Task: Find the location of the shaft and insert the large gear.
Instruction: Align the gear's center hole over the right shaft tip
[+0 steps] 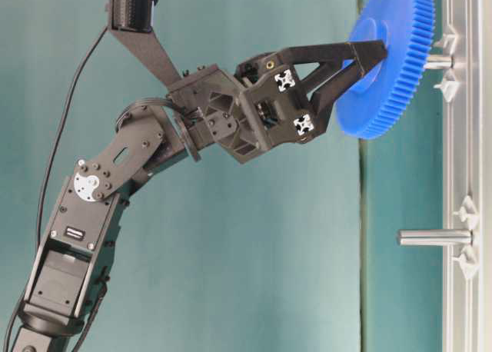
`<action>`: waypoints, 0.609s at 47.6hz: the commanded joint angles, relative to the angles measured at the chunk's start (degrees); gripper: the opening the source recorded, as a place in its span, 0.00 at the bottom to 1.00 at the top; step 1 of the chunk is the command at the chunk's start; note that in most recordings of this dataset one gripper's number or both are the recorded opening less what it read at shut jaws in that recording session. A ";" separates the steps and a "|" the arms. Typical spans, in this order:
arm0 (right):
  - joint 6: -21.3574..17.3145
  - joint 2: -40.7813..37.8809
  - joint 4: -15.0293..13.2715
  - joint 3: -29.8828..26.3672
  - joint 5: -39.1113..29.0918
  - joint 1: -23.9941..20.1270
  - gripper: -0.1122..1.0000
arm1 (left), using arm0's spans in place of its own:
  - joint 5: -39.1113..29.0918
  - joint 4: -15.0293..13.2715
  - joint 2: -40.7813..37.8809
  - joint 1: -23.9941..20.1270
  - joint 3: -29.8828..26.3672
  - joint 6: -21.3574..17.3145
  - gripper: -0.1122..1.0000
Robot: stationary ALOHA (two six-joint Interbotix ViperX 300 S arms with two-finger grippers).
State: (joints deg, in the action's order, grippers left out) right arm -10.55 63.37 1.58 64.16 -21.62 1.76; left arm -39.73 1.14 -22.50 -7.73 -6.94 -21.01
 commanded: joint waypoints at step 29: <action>-0.62 0.18 -0.09 -0.53 0.26 0.00 0.14 | -3.25 0.18 2.64 -2.11 -0.26 0.18 0.74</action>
State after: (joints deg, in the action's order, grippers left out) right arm -10.55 63.81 1.58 64.16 -21.62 1.76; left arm -42.80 1.14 -22.24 -8.96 -6.86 -20.48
